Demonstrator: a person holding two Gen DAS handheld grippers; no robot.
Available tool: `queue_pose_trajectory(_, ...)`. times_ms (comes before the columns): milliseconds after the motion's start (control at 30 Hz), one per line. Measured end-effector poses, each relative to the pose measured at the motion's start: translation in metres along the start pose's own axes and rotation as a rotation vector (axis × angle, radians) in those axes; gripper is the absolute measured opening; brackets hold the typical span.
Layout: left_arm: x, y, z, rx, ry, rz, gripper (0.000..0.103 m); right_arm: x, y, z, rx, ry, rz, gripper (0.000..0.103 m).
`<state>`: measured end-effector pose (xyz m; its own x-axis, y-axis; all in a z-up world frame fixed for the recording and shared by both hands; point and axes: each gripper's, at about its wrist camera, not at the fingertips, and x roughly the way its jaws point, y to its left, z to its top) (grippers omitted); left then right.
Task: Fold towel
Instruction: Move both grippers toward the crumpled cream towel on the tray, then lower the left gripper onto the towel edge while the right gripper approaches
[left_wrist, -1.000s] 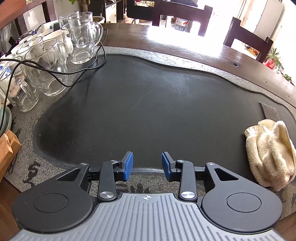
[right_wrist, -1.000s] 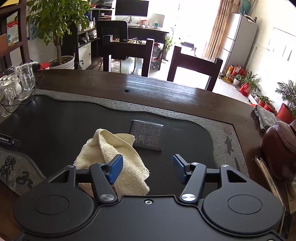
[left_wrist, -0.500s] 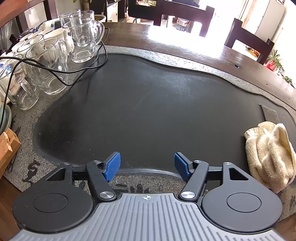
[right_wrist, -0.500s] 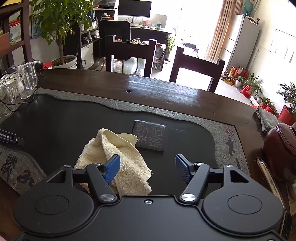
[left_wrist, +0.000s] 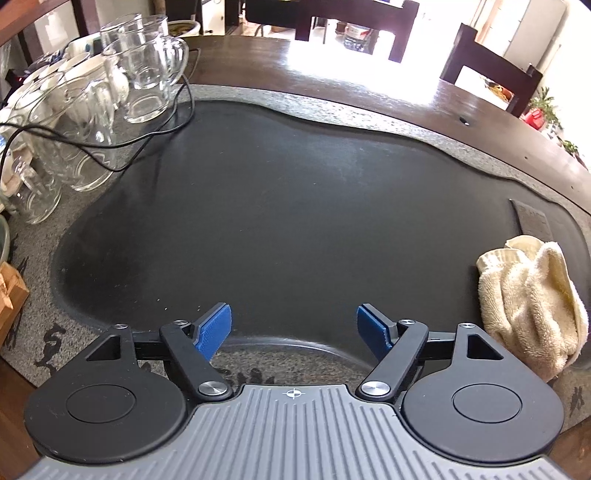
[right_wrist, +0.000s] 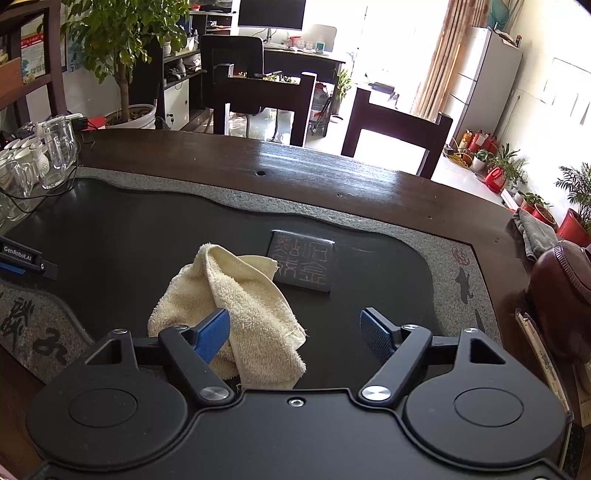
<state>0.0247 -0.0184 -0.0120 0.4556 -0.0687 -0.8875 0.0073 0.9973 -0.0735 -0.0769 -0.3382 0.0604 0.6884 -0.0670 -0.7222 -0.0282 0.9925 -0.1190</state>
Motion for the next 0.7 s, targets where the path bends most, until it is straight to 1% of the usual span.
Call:
queue_pose_trajectory(300, -0.001, -0.022, 0.011, 0.055, 0.012, -0.008, 0.08, 0.004, 0.004, -0.012, -0.014, 0.033, 0.009, 0.081)
queue_pose_trajectory(700, -0.01, -0.068, 0.02, 0.166, 0.001, -0.057, 0.081, 0.014, 0.005, -0.029, 0.011, 0.082, 0.035, 0.081)
